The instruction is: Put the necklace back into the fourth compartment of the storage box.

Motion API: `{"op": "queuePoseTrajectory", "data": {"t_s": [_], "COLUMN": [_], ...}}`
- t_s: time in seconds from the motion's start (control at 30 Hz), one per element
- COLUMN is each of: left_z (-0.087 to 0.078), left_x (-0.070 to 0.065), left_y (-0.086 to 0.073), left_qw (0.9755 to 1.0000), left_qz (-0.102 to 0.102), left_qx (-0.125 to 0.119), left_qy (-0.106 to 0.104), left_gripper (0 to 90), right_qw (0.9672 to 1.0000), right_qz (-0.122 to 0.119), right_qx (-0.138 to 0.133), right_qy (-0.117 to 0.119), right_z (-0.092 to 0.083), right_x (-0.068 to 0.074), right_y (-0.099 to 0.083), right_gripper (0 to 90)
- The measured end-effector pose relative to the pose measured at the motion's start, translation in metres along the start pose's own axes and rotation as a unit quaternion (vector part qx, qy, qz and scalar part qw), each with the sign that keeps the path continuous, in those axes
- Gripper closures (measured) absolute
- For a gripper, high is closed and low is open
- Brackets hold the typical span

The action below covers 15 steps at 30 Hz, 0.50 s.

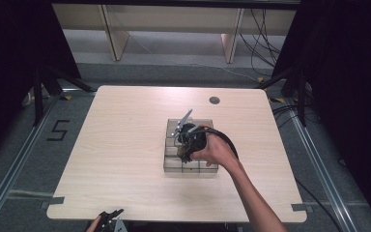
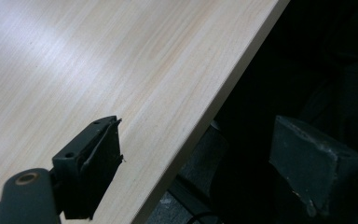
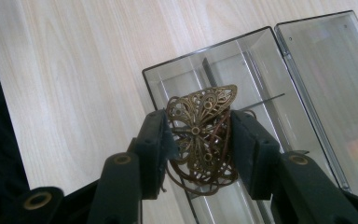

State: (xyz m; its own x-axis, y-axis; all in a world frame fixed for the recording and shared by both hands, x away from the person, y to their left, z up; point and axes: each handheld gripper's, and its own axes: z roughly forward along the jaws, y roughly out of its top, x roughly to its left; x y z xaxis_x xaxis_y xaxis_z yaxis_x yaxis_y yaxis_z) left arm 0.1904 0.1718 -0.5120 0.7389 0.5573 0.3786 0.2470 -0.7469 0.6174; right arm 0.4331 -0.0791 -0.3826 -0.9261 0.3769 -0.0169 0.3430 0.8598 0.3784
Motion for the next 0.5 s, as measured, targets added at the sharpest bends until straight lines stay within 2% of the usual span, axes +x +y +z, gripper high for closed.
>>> {"op": "queuePoseTrajectory", "data": {"t_s": [0.23,0.27,0.3,0.5], "left_z": [0.001,0.001,0.001,0.001], "left_x": [0.0,-0.001,-0.001,-0.001], "left_y": [0.0,0.0,0.0,0.0], "left_qw": [1.0,1.0,1.0,1.0], "left_qz": [0.004,0.003,0.003,0.003], "left_qx": [0.004,0.002,0.001,0.001], "left_qy": [-0.006,0.004,0.001,0.0], "left_gripper": [15.8,15.8,15.8,15.8], "right_qw": [0.9999,0.9999,0.9999,0.9999], "right_qz": [0.009,0.012,0.01,0.011], "right_qx": [0.007,0.006,0.008,0.009], "right_qy": [0.006,0.004,0.007,0.009], "right_z": [0.01,0.011,0.012,0.018], "right_x": [-0.007,-0.008,-0.009,-0.005], "right_y": [0.004,0.004,0.004,0.009], "right_gripper": [58.8,58.8,58.8,58.8]}}
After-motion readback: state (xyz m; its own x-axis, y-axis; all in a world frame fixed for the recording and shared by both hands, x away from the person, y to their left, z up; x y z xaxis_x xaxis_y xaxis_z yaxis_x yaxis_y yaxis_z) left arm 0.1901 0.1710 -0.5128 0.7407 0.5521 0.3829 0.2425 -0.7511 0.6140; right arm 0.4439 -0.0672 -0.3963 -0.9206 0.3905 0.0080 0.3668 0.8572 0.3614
